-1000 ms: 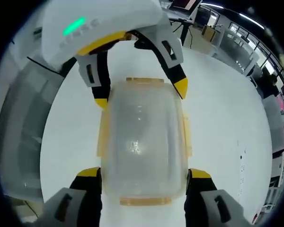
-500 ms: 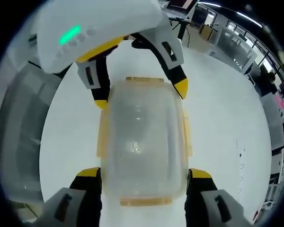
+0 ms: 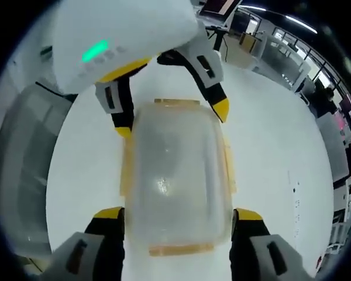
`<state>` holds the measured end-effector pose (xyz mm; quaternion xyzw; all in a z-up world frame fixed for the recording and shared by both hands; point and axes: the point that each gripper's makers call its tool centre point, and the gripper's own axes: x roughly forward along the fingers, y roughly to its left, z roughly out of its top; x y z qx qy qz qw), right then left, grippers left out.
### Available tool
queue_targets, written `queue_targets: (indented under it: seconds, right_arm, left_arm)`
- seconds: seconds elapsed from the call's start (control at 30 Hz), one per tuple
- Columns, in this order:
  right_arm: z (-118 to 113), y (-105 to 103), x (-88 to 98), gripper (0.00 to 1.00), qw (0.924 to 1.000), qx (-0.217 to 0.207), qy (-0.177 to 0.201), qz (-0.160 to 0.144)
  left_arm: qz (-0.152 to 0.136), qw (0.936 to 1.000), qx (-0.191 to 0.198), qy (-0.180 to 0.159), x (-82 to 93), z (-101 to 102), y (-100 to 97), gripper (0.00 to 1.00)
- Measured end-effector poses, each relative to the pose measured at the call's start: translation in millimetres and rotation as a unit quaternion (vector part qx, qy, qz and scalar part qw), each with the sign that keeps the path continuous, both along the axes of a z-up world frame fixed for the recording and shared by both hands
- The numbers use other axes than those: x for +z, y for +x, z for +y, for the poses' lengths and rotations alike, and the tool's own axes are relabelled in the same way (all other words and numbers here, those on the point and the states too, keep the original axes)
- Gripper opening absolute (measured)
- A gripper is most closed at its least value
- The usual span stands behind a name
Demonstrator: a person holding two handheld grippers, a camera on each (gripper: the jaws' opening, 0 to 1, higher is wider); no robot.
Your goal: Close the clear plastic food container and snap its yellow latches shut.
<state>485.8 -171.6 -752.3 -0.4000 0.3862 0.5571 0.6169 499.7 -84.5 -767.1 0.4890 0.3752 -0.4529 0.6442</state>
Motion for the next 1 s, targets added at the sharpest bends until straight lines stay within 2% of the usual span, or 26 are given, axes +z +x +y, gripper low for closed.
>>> queue_targets:
  seconds: [0.07, 0.17, 0.23, 0.3, 0.33, 0.53, 0.8, 1.0]
  right_arm:
    - [-3, 1, -1.0, 0.76, 1.0000, -0.003, -0.004, -0.003]
    - [-6, 0, -0.1, 0.76, 0.9999, -0.008, -0.003, -0.007]
    - [-7, 1, 2.3, 0.77, 0.9999, -0.010, 0.001, -0.010]
    - [-7, 1, 6.5, 0.77, 0.9997, -0.022, 0.009, -0.011]
    - [-8, 4, 9.5, 0.77, 0.9994, -0.026, 0.011, -0.021]
    - [-14, 2, 17.3, 0.77, 0.9987, -0.038, 0.021, -0.026]
    - [-25, -3, 25.6, 0.79, 0.9978, -0.046, 0.025, -0.041]
    - [-25, -15, 29.5, 0.79, 0.9960, -0.071, 0.044, -0.030]
  left_arm:
    - [0.003, 1.0000, -0.008, -0.001, -0.8, 0, -3.0, 0.83]
    - [-0.008, 0.9999, -0.008, -0.006, 3.6, 1, -1.1, 0.89]
    - [-0.001, 0.9999, 0.003, -0.012, 4.8, 2, -1.4, 0.87]
    - [-0.008, 0.9998, 0.007, -0.019, 9.9, 3, 0.6, 0.87]
    - [-0.011, 0.9996, 0.010, -0.024, 12.7, 3, 1.6, 0.87]
    - [-0.005, 0.9978, 0.038, -0.054, 19.6, 1, -0.7, 0.88]
    - [-0.011, 0.9967, 0.045, -0.066, 25.4, 5, -7.8, 0.88]
    - [-0.009, 0.9946, 0.058, -0.086, 28.5, 9, -16.7, 0.88]
